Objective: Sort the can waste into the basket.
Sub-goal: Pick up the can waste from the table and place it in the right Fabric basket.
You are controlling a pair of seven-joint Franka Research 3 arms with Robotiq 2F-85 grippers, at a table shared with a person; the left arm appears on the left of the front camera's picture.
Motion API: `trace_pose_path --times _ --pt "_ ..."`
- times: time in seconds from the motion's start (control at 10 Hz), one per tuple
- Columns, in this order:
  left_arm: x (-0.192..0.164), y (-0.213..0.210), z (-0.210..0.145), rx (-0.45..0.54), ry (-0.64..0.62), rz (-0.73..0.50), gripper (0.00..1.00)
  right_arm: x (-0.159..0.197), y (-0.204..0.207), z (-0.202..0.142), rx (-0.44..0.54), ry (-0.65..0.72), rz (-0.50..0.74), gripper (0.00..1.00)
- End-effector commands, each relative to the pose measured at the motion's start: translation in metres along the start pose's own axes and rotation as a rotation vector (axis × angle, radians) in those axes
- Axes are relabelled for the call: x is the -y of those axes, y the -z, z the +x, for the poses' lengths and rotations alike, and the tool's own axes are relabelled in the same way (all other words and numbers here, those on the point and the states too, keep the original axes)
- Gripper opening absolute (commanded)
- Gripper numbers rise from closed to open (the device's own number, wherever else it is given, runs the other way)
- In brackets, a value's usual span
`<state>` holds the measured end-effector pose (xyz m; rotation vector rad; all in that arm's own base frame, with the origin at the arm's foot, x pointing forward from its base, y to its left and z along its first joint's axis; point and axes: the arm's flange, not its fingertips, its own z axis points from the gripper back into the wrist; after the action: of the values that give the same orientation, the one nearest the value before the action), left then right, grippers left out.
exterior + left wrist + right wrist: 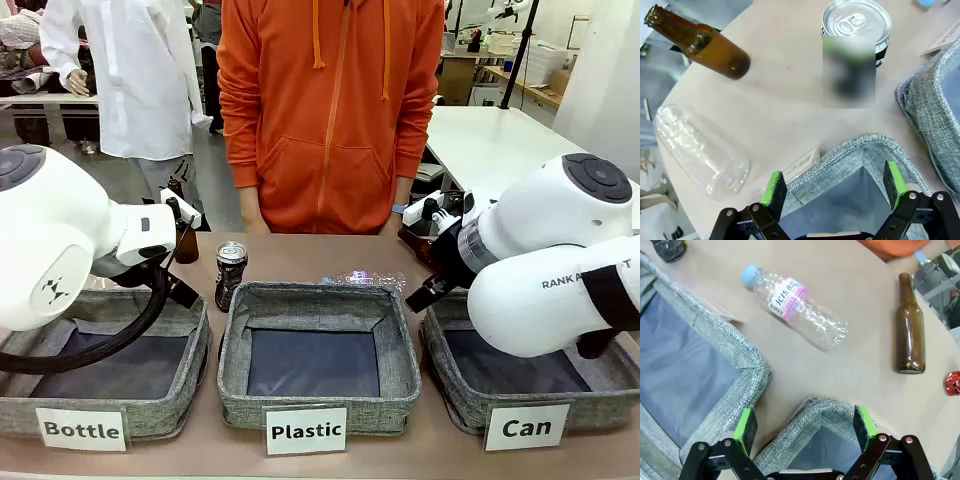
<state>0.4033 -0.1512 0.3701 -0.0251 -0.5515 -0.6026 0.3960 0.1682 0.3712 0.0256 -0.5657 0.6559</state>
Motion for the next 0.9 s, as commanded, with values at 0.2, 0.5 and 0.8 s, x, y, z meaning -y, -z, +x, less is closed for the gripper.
trace_pose_path --times 0.2,0.5,0.8 --pt "0.0000 -0.0001 0.0001 0.000 0.000 0.000 1.00 0.0000 0.0000 0.0000 0.000 0.000 0.000 1.00" --pt "0.0000 -0.0001 0.0001 0.000 0.000 0.000 1.00 0.0000 0.0000 0.0000 0.000 0.000 0.000 1.00" --pt "0.0000 -0.0001 0.0001 0.000 0.000 0.000 1.00 0.0000 0.0000 0.0000 0.000 0.000 0.000 1.00"
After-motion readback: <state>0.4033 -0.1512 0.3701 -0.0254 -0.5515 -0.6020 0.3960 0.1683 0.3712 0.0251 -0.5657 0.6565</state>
